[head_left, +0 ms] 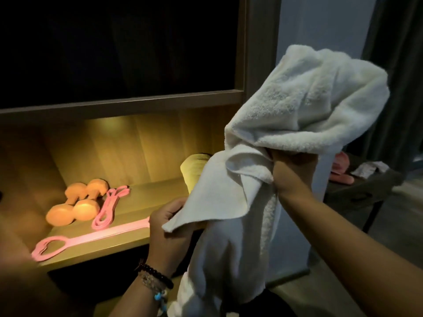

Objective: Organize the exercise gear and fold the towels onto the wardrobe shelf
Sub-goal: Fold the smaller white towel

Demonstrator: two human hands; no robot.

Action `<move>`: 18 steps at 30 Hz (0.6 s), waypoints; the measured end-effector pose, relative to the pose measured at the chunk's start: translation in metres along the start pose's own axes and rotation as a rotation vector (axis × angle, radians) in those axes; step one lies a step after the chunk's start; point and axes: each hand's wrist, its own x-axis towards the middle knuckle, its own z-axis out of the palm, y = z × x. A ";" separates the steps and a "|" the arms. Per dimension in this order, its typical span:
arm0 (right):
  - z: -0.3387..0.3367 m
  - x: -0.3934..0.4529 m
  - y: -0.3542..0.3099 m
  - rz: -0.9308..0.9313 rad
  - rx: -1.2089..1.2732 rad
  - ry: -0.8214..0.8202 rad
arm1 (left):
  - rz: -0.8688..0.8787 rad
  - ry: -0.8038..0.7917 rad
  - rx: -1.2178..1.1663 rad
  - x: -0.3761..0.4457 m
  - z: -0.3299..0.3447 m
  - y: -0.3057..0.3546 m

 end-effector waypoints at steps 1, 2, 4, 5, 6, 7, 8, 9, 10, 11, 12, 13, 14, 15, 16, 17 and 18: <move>-0.002 -0.003 -0.004 -0.090 0.041 0.103 | 0.007 0.050 0.011 -0.001 -0.004 0.009; -0.004 -0.003 -0.006 -0.125 0.104 0.160 | 0.012 0.077 0.024 -0.001 -0.010 0.015; -0.009 -0.002 -0.010 -0.117 0.149 0.168 | 0.014 0.112 0.067 0.006 -0.017 0.028; -0.011 -0.001 -0.014 -0.116 0.161 0.154 | 0.015 0.131 0.075 0.010 -0.019 0.036; -0.014 0.003 -0.015 -0.155 0.137 0.160 | 0.026 0.146 0.074 0.013 -0.019 0.045; -0.015 0.004 -0.019 -0.205 0.104 0.136 | 0.025 0.162 0.066 0.017 -0.018 0.053; -0.016 0.002 -0.023 -0.236 0.092 0.109 | 0.012 0.180 0.050 0.019 -0.017 0.058; -0.017 0.002 -0.026 -0.247 0.070 0.058 | -0.016 0.207 0.012 0.021 -0.015 0.063; -0.016 0.002 -0.034 -0.227 0.068 -0.012 | -0.051 0.239 -0.027 0.021 -0.013 0.068; -0.016 0.001 -0.046 -0.196 0.076 -0.066 | -0.096 0.259 -0.064 0.022 -0.012 0.071; -0.018 0.004 -0.059 -0.229 0.084 -0.044 | -0.149 0.272 -0.084 0.024 -0.011 0.074; -0.020 0.006 -0.078 -0.361 0.090 0.050 | -0.193 0.276 -0.102 0.026 -0.011 0.078; -0.024 0.009 -0.094 -0.501 0.099 0.141 | -0.234 0.278 -0.100 0.027 -0.010 0.081; -0.028 0.014 -0.112 -0.587 0.094 0.172 | -0.249 0.277 -0.093 0.028 -0.010 0.084; -0.032 0.021 -0.125 -0.651 0.051 0.159 | -0.252 0.275 -0.082 0.029 -0.010 0.088; -0.035 0.030 -0.141 -0.698 -0.027 0.154 | -0.237 0.281 -0.077 0.031 -0.009 0.092; -0.036 0.043 -0.154 -0.736 -0.123 0.157 | -0.216 0.289 -0.077 0.031 -0.009 0.096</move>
